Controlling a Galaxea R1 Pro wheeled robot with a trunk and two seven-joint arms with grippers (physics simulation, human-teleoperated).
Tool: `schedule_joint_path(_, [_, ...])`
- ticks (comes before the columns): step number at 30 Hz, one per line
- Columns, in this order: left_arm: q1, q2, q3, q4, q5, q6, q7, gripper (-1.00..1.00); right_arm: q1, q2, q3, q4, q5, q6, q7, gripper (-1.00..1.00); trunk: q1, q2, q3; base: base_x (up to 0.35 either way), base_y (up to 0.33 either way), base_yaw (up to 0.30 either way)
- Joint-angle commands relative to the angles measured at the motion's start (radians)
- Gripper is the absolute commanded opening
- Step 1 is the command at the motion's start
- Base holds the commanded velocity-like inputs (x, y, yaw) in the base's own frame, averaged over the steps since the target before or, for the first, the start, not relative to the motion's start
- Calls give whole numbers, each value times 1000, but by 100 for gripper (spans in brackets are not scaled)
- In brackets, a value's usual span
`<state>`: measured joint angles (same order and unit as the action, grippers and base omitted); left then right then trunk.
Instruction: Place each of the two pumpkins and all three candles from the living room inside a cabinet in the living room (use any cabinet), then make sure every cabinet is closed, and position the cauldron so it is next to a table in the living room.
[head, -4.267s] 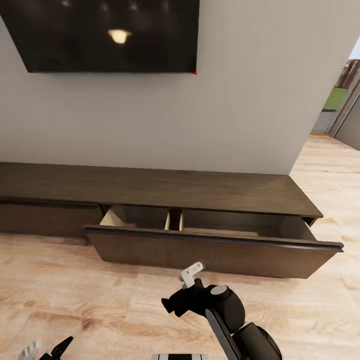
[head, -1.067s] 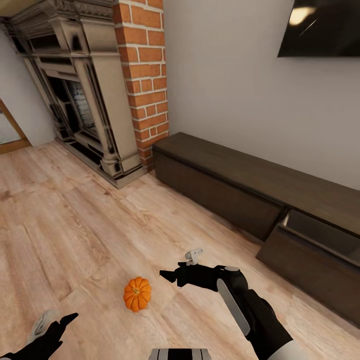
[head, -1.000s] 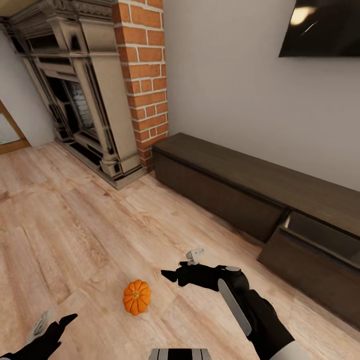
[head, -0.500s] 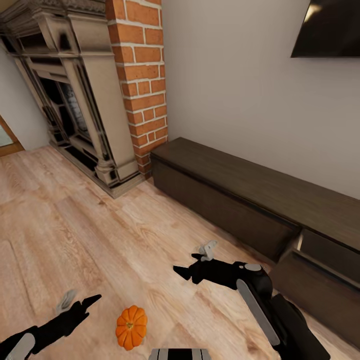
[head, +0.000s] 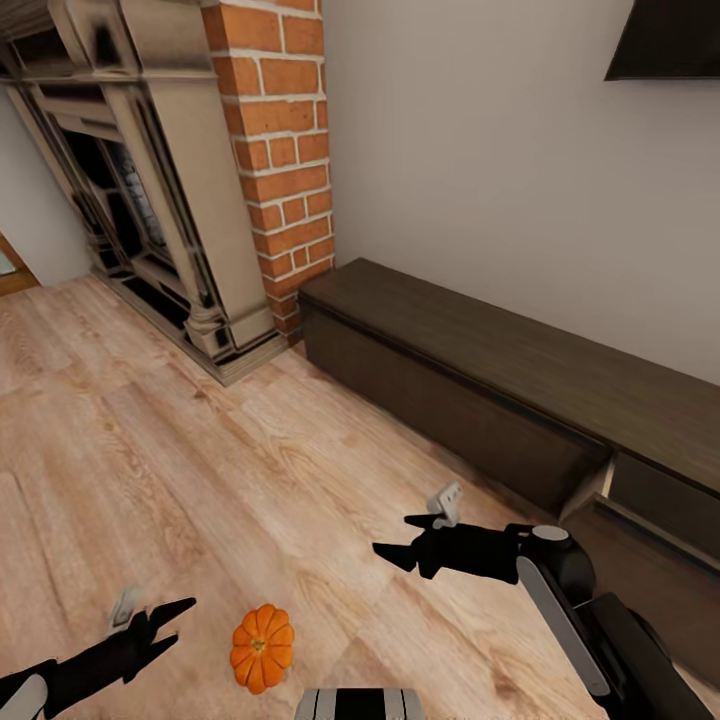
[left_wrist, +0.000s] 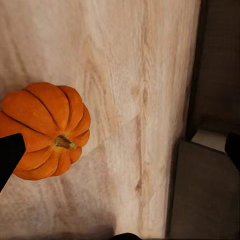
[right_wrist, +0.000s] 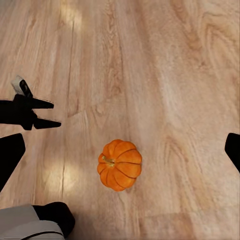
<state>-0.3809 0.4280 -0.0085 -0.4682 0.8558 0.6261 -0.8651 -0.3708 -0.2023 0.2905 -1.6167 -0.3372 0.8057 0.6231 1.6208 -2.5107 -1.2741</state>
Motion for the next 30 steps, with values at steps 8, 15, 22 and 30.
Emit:
schedule_joint_path(8, [-20, -4, -2, 33, -82, -6, -107, 100, -3, -2, -4, 0, 0, 1, 9, 100, 4, -2, -31, 0, 0, -2])
schedule_joint_path(15, [-20, -3, -4, 34, -93, -13, -148, 100, -4, -2, -15, 0, 0, 2, 9, 100, 7, -4, -58, 0, 0, -196])
schedule_joint_path(22, [-20, 3, -3, 34, -98, -18, -177, 100, -4, -2, -17, 0, 0, 1, 10, 100, 10, -5, -85, 0, 0, -110])
schedule_joint_path(30, [-34, -3, 0, 35, -155, -19, -180, 100, -4, -16, -17, 0, 0, 1, 12, 100, 13, -7, -116, 0, 0, -3])
